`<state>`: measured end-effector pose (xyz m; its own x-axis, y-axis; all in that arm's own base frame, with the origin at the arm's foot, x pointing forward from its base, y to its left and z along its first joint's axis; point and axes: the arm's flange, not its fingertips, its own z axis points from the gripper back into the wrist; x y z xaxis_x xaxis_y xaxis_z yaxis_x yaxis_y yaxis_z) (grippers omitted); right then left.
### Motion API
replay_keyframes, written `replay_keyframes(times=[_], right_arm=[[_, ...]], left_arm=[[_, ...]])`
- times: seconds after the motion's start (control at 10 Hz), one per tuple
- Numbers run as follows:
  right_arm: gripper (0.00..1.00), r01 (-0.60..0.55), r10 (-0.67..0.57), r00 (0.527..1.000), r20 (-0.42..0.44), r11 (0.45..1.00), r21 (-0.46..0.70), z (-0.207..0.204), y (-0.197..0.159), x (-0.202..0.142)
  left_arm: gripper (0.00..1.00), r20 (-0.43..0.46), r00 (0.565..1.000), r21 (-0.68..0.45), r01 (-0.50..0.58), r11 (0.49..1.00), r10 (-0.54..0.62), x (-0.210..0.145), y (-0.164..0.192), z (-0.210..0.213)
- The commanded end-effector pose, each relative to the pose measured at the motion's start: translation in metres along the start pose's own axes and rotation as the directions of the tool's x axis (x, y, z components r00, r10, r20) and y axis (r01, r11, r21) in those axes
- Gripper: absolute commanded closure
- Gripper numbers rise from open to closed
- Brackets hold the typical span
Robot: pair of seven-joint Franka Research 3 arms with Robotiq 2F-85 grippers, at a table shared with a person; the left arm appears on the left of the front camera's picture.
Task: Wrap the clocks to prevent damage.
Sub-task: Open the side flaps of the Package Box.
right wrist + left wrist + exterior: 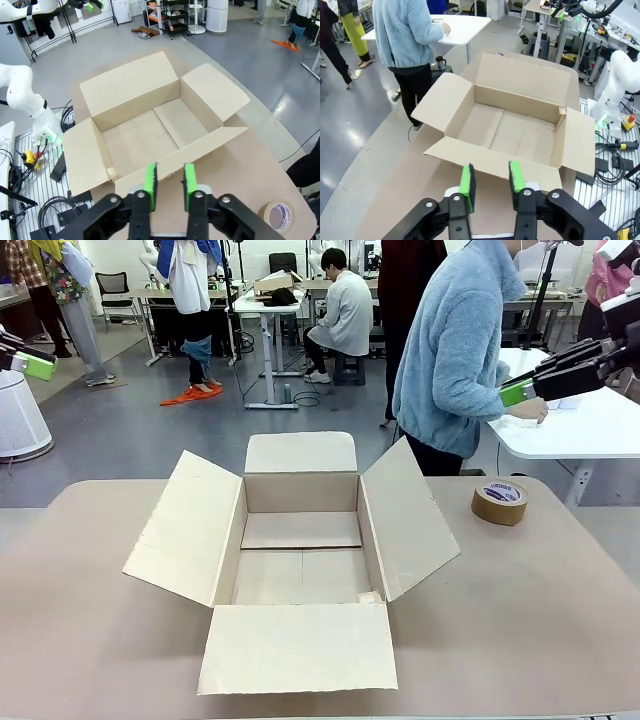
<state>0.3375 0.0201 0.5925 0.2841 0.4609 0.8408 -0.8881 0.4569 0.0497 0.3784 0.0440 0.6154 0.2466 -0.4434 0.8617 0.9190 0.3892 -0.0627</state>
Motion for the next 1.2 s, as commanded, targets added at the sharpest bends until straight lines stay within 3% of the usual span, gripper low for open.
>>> replay_keyframes(times=[0.0, 0.9, 1.1], right_arm=[[1.00, -0.010, 0.010, 1.000, -0.016, 1.000, 0.005, 0.001, -0.003, -0.004], [0.99, 0.014, -0.014, 1.000, -0.002, 1.000, -0.013, 0.005, -0.003, -0.004], [0.99, 0.071, -0.083, 0.981, -0.173, 0.995, -0.074, -0.054, 0.042, 0.031]], left_arm=[[1.00, 0.022, 1.000, -0.006, 0.009, 1.000, -0.009, -0.001, -0.001, 0.003], [0.99, 0.001, 1.000, 0.013, -0.005, 1.000, 0.005, -0.002, 0.001, 0.004], [1.00, -0.161, 0.987, 0.010, -0.021, 1.000, 0.022, 0.033, -0.031, -0.038]])
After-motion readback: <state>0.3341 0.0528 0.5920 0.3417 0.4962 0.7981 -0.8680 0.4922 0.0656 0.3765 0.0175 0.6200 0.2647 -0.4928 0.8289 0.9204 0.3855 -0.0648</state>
